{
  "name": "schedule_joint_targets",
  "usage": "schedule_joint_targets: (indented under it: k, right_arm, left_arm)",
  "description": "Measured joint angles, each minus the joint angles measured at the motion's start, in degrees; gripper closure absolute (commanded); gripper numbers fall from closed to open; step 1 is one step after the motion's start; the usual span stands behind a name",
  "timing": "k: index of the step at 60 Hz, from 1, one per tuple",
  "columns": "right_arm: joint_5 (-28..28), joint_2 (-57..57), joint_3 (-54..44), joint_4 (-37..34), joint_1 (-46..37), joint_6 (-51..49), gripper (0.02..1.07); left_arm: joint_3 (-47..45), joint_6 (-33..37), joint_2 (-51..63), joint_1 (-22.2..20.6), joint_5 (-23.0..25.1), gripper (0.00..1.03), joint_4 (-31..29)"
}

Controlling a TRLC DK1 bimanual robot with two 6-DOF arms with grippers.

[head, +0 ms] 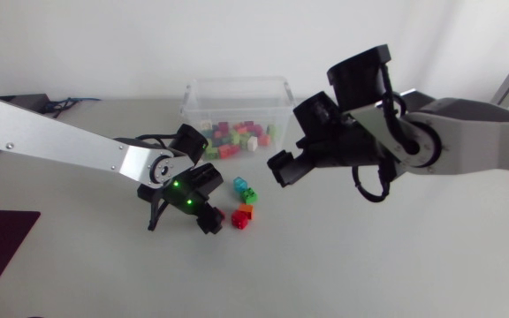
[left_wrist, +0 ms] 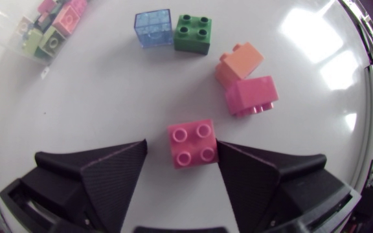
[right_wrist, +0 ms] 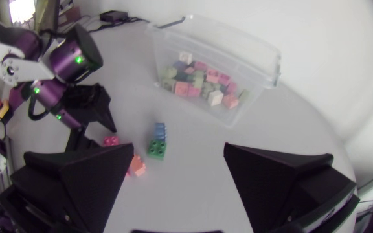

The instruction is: Place the duplo bricks in the container

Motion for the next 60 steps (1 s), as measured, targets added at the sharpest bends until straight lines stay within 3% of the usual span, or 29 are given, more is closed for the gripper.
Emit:
schedule_joint_targets:
  k: [4,6,26,42,60]
  right_arm:
    - [-0.42,-0.02,-1.53,-0.59,1.29,-0.44,0.1]
    - [-0.63,-0.02,-2.25,-0.79,1.86,-0.66,0.1]
    - [-0.61,11.67,1.18,-0.94,2.93,-1.46,0.1]
    - [-0.59,26.86,14.64,-1.07,3.15,-1.51,0.1]
    - [-0.57,37.13,28.46,-7.1,3.15,-3.08,0.13]
  left_arm:
    - [0.07,-0.02,0.02,0.0,0.0,0.77,0.04]
    - [0.07,0.0,0.04,0.0,0.0,0.83,0.07]
    - [-0.33,-0.02,-2.36,1.64,0.9,0.84,-0.13]
    - [-1.25,-1.11,-14.95,4.85,4.07,0.84,-0.52]
    - [-0.66,-4.07,-22.43,8.74,8.04,0.84,-0.57]
